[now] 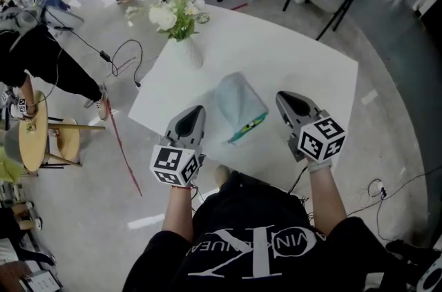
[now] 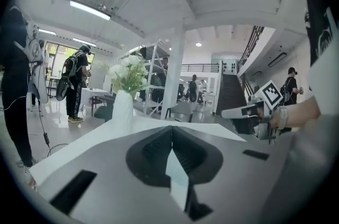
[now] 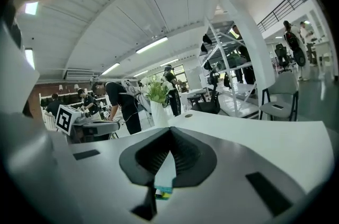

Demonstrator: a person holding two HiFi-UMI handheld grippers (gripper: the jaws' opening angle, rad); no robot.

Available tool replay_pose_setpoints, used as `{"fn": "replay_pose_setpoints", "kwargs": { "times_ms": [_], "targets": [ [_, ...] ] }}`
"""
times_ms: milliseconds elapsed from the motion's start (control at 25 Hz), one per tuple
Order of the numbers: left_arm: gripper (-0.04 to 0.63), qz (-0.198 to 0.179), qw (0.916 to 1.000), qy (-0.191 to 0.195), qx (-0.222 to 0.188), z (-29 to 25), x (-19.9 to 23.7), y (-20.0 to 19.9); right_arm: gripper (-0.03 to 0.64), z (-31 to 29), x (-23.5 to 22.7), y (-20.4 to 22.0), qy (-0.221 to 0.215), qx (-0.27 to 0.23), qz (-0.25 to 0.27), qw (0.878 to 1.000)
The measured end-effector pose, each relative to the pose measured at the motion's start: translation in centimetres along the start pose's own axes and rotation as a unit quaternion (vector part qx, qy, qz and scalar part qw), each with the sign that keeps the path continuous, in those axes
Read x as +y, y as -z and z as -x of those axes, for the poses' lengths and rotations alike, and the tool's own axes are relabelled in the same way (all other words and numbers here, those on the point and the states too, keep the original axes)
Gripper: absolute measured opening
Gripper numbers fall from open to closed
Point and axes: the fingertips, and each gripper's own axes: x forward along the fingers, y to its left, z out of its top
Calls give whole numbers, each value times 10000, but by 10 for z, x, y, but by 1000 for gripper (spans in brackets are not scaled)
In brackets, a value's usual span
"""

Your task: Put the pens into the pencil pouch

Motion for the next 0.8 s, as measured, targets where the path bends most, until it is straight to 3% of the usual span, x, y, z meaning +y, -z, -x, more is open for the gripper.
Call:
{"fn": "replay_pose_setpoints", "kwargs": {
  "times_ms": [800],
  "targets": [
    [3, -193, 9935, -621, -937, 24, 32, -74, 9, 2, 17, -58, -152, -610, 550, 9965]
  ]
}}
